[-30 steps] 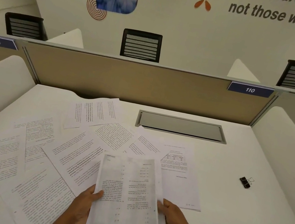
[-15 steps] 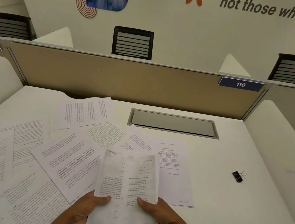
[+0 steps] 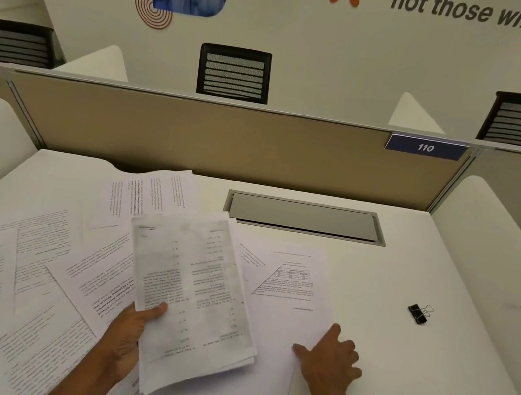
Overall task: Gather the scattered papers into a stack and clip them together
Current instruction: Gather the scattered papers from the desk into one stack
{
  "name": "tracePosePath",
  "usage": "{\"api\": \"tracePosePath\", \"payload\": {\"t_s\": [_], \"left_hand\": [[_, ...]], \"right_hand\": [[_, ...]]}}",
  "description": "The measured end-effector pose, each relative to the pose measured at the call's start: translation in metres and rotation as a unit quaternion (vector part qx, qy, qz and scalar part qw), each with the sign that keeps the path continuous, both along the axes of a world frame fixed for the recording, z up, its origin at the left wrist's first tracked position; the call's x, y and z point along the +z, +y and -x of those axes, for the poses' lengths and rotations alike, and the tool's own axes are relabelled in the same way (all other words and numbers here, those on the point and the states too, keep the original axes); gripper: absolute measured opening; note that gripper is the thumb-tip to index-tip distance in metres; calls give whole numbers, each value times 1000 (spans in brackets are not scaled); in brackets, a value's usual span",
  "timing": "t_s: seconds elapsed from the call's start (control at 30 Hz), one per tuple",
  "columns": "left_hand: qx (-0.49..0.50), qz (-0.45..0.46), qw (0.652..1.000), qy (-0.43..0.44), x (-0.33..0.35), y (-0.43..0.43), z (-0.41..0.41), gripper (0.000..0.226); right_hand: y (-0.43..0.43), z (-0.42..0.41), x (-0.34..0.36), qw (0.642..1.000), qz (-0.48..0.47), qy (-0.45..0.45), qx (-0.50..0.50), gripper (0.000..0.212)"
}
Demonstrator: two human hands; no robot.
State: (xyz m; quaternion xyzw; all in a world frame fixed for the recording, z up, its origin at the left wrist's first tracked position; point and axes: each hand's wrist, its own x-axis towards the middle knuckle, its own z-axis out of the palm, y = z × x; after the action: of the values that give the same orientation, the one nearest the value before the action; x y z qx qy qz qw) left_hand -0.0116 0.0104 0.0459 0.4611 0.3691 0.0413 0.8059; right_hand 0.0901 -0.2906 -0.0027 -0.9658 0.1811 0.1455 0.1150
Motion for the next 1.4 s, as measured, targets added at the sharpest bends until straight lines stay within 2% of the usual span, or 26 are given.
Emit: {"api": "tracePosePath", "payload": {"t_s": [0.07,0.23,0.33,0.43,0.6,0.77,0.9,1.07,1.2,1.33,1.4], "left_hand": [[6,3,1000,-1,4,2,1,31],[18,3,1000,11,7,3,9,37],[19,15,1000,17,6,3,12,41],[21,22,999,23,4,1,15,42],[11,11,1000,21,5,-4,18,43],[10,7,1000,28,3,-5,20,41],[6,7,1000,24,4,-7,21,32],[10,5,1000,24,2,-8,21,35],[10,7,1000,23,4,-7,18,40],[5,11,999,31,3,-7,16,38],[7,4,999,33,3,-9,14,43]], "right_hand": [[-1,-5,0,1000,-11,13,-11,84],[-13,-19,-1,987,-138,16,-86,80],[-11,-21,2,984,-150,17,-98,76],[-7,-19,3,987,-132,15,-91,72],[0,-13,1,999,20,15,-25,82],[4,-17,-3,999,32,22,-12,88],[2,-23,0,997,-48,40,-50,71],[6,-18,-5,990,-129,-10,-53,42],[-6,-18,-10,976,-203,-47,-64,30],[-31,-23,-20,951,-283,-103,-75,35],[-48,-26,-18,932,-323,-142,-87,27]]}}
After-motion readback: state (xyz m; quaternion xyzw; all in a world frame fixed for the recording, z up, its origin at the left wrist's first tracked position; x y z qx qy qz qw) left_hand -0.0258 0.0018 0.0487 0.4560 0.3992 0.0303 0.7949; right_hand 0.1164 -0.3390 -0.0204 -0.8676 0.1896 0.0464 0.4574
